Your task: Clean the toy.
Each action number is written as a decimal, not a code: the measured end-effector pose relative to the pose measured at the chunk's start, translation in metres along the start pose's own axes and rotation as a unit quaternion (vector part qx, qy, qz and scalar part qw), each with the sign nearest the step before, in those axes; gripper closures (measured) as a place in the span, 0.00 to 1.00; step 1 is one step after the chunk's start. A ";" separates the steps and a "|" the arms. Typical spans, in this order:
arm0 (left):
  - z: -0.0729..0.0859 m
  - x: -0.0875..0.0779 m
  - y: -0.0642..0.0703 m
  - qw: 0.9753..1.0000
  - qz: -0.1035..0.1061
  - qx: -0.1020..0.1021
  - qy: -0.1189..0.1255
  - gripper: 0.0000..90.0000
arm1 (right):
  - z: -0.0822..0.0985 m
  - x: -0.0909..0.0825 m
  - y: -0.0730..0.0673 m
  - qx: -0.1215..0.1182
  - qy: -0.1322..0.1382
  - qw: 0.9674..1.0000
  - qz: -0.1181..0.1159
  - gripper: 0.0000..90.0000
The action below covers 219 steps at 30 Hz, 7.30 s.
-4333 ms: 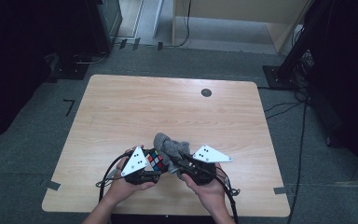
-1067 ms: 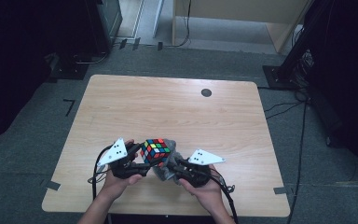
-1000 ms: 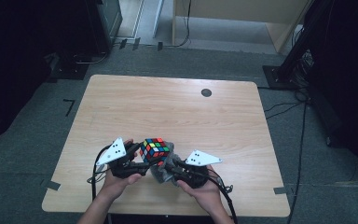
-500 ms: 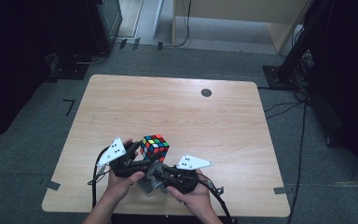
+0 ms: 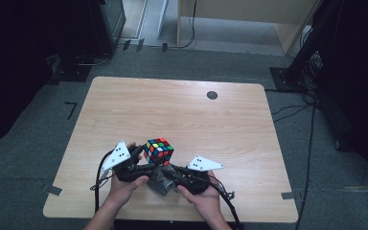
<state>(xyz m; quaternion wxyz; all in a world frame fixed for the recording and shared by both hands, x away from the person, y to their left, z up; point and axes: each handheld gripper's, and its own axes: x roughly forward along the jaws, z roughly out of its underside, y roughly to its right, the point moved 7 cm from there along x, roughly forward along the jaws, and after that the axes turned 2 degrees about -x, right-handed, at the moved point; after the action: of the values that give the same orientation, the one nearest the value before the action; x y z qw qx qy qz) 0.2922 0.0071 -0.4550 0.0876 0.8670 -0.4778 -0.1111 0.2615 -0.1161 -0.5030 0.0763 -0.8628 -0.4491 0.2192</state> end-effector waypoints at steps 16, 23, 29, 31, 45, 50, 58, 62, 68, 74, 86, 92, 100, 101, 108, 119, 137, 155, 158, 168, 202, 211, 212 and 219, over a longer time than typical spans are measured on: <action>-0.001 0.002 0.003 1.000 0.004 0.001 0.003 0.38 | -0.003 -0.009 0.007 0.015 0.033 0.999 0.025 0.84; 0.001 0.003 0.004 1.000 0.004 0.005 0.000 0.38 | -0.001 0.000 -0.012 0.005 0.022 1.000 -0.013 0.83; 0.001 0.002 0.002 1.000 0.002 0.001 -0.001 0.38 | -0.006 -0.014 0.012 0.036 0.046 0.998 0.024 0.83; 0.001 0.004 0.003 1.000 0.004 0.001 0.000 0.38 | -0.004 -0.011 0.007 0.031 0.042 0.999 0.015 0.83; 0.003 0.005 0.005 1.000 0.004 0.006 -0.004 0.38 | -0.006 -0.013 0.010 0.020 0.055 0.998 0.031 0.83; 0.004 0.006 0.005 1.000 -0.001 0.008 -0.006 0.38 | 0.004 0.002 -0.010 0.009 0.034 0.999 0.001 0.82; 0.001 0.004 0.001 1.000 -0.004 0.007 -0.001 0.38 | -0.007 -0.016 0.015 0.029 0.065 0.997 0.030 0.82; 0.003 0.005 0.001 1.000 0.005 0.005 -0.008 0.38 | -0.015 -0.025 0.023 0.030 0.083 0.995 0.038 0.82; 0.014 0.013 0.011 0.998 0.045 0.013 -0.051 0.38 | -0.029 -0.041 0.030 0.030 0.116 0.992 0.045 0.82; 0.013 0.015 0.016 0.997 0.057 0.019 -0.049 0.38 | -0.028 -0.045 0.033 0.055 0.124 0.990 0.030 0.82; 0.028 0.021 0.022 0.992 0.055 0.064 -0.089 0.38 | -0.040 -0.057 0.031 0.053 0.145 0.987 0.041 0.82; 0.046 0.032 0.037 0.978 0.041 0.146 -0.140 0.38 | -0.049 -0.053 0.003 0.034 0.155 0.987 -0.020 0.82; 0.022 0.018 0.023 0.992 0.051 0.079 -0.079 0.38 | -0.037 -0.055 0.033 0.043 0.123 0.991 0.042 0.82; 0.019 0.015 0.019 0.994 0.051 0.063 -0.070 0.38 | -0.033 -0.055 0.041 0.053 0.113 0.991 0.053 0.81; 0.008 0.008 -0.005 0.999 0.030 -0.013 -0.040 0.38 | -0.015 -0.045 0.067 0.046 0.093 0.989 0.101 0.58; 0.007 0.010 -0.014 0.997 0.027 -0.053 -0.051 0.38 | -0.043 -0.058 0.043 -0.092 0.140 0.984 0.063 0.38; 0.002 0.021 -0.010 0.983 0.041 -0.132 -0.122 0.38 | -0.021 -0.017 0.013 -0.253 0.132 0.956 0.062 0.28; 0.015 0.032 0.002 0.967 0.086 -0.163 -0.177 0.36 | -0.012 -0.008 0.009 -0.350 0.099 0.928 0.084 0.37; 0.014 0.031 0.002 0.970 0.089 -0.151 -0.169 0.33 | -0.013 -0.009 0.011 -0.336 0.100 0.933 0.080 0.38; 0.004 0.026 0.001 0.974 0.100 -0.156 -0.131 0.27 | -0.016 -0.017 0.018 -0.324 0.094 0.938 0.080 0.38; 0.034 0.026 0.007 0.973 -0.027 0.184 -0.137 0.11 | -0.044 -0.042 0.022 -0.053 0.052 0.996 0.057 0.38; 0.037 0.029 0.015 0.959 -0.052 0.246 -0.128 0.11 | -0.038 -0.032 0.012 -0.008 0.031 0.999 0.039 0.38; 0.037 0.029 0.016 0.958 -0.053 0.253 -0.125 0.13 | -0.037 -0.031 0.012 -0.003 0.027 0.999 0.037 0.38; 0.040 0.029 0.021 0.955 -0.042 0.267 -0.123 0.23 | -0.033 -0.028 0.012 0.038 0.001 0.999 0.013 0.38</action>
<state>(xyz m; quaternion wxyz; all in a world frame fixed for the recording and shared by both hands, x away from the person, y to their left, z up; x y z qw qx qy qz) 0.2790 -0.0304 -0.4910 -0.2114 0.8579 -0.4600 -0.0883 0.2711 -0.1432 -0.4691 0.1069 -0.8652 -0.4289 0.2365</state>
